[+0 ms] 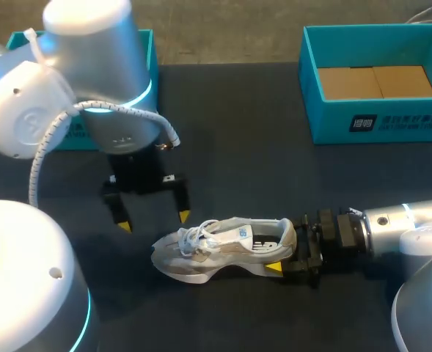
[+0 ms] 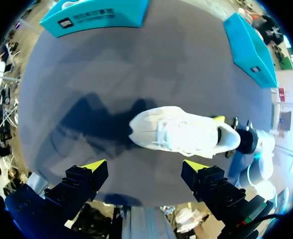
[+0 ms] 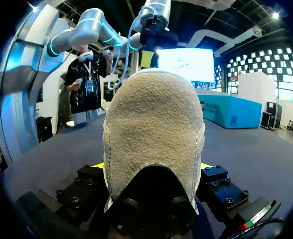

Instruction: Take the shoe out of the shoebox, open the shoe tongue, remove and reinsert the insole, then place the shoe into the shoebox

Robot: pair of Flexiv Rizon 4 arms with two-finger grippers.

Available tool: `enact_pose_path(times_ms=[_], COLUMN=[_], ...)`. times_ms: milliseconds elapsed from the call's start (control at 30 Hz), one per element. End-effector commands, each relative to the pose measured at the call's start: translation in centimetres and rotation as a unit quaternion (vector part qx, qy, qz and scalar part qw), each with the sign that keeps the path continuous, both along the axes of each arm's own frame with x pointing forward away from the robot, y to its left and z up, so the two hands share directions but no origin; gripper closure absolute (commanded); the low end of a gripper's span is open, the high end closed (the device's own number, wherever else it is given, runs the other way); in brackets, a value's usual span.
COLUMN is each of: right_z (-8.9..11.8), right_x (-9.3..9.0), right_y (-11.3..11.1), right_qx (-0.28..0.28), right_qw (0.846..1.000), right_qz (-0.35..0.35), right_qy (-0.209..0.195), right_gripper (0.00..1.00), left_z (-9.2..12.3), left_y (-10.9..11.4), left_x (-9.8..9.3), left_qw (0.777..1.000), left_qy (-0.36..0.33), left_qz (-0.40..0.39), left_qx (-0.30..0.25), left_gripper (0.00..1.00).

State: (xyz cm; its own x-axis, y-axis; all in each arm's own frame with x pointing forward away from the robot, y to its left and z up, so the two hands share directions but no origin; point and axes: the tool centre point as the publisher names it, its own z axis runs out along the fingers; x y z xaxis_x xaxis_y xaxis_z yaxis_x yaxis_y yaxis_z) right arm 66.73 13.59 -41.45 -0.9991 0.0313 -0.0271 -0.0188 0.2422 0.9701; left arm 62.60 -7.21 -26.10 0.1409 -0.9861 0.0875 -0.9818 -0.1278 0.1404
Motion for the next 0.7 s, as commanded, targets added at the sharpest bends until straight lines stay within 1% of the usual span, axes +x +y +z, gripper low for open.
enact_pose_path(times_ms=[33,500,633,700], right_z=[0.1,0.1,0.1,0.1], right_x=[-0.1,-0.1,-0.1,-0.1], right_y=[0.1,0.1,0.1,0.1], right_qx=[-0.003,-0.003,-0.003,-0.003], right_qw=[1.0,1.0,1.0,1.0], right_qz=[-0.001,-0.001,-0.001,-0.001], right_qy=[0.0,0.0,0.0,0.0], right_gripper=[1.0,1.0,1.0,1.0], left_z=[-0.7,-0.7,-1.8,-2.0], left_y=[-0.5,-0.5,-3.2,-4.7], left_x=[1.1,1.1,0.9,0.9], left_qw=[1.0,1.0,1.0,0.999], left_qy=[0.016,0.016,0.004,0.013], left_qz=[-0.006,-0.006,-0.008,-0.013], left_qx=[0.001,0.001,0.024,0.026], left_gripper=[0.0,0.0,0.0,0.0])
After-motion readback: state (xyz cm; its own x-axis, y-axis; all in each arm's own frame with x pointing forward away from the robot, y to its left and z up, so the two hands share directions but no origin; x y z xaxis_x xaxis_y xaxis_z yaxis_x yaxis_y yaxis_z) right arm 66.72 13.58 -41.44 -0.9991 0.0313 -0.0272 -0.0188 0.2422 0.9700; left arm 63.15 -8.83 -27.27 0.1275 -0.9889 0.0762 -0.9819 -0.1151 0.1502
